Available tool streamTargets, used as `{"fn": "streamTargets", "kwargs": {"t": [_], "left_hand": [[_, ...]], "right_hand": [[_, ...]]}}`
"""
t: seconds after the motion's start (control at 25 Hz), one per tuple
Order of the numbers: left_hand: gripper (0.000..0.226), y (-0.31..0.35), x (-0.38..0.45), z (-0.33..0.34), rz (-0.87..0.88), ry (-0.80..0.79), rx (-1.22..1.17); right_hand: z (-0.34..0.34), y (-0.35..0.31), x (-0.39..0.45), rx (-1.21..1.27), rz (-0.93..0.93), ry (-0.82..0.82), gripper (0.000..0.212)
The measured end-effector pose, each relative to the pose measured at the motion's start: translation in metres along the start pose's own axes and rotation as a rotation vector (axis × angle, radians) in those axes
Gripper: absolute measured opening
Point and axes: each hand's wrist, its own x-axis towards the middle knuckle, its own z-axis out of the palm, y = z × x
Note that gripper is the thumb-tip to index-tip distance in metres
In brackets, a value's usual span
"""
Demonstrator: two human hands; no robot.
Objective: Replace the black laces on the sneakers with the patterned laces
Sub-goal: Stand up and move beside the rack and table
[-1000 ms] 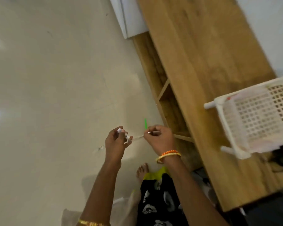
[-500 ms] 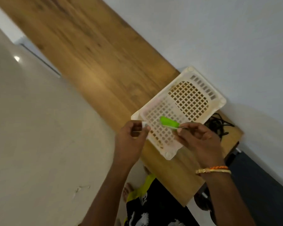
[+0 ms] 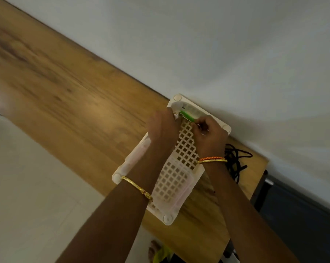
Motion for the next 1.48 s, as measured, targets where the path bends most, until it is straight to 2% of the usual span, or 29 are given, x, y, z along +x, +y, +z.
{"fn": "streamTargets", "kwargs": {"t": [0.2, 0.4, 0.52, 0.56, 0.64, 0.72, 0.8, 0.88, 0.96, 1.04, 1.12, 1.2, 1.36, 1.48], "left_hand": [[0.030, 0.007, 0.003, 0.006, -0.100, 0.026, -0.075], [0.013, 0.001, 0.011, 0.012, -0.272, -0.066, -0.581], [0.003, 0.000, 0.006, 0.011, -0.346, -0.110, -0.745], [0.010, 0.000, 0.004, 0.010, -0.348, -0.111, -0.741], [0.019, -0.002, -0.001, 0.008, -0.292, -0.102, -0.713], [0.022, -0.001, -0.008, 0.002, -0.192, -0.073, -0.660], [0.025, -0.002, -0.017, -0.007, -0.100, -0.005, -0.590], [0.019, -0.007, -0.031, -0.017, 0.015, 0.130, -0.554], [0.014, -0.022, -0.049, -0.025, 0.124, 0.326, -0.564], [0.023, -0.051, -0.070, -0.029, 0.147, 0.533, -0.561], [0.028, -0.092, -0.100, -0.026, 0.092, 0.689, -0.503], [0.027, -0.139, -0.137, -0.014, -0.029, 0.761, -0.446], [0.020, -0.236, -0.228, 0.027, -0.302, 0.717, -0.392], [0.015, -0.306, -0.296, 0.072, -0.571, 0.588, -0.391]], "right_hand": [[0.003, 0.016, 0.008, -0.300, -0.234, -0.094, 0.003], [0.008, 0.015, 0.017, -0.411, -0.385, -0.061, 0.011], [0.008, 0.018, 0.015, -0.478, -0.391, -0.120, 0.023], [0.007, 0.019, 0.013, -0.492, -0.382, -0.130, 0.028], [0.003, 0.016, 0.009, -0.459, -0.348, -0.120, 0.033], [-0.003, 0.009, 0.007, -0.390, -0.287, -0.079, 0.030], [-0.008, 0.001, 0.006, -0.315, -0.230, -0.007, 0.022], [-0.011, -0.011, 0.003, -0.252, -0.222, 0.065, 0.017], [-0.011, -0.026, -0.006, -0.189, -0.284, 0.128, 0.015], [-0.004, -0.046, -0.023, -0.094, -0.350, 0.143, 0.015], [0.010, -0.067, -0.050, -0.005, -0.397, 0.084, 0.019], [0.030, -0.087, -0.084, 0.037, -0.436, -0.014, 0.021], [0.081, -0.129, -0.171, 0.107, -0.552, -0.194, 0.017], [0.122, -0.139, -0.252, 0.190, -0.606, -0.443, 0.017]]}}
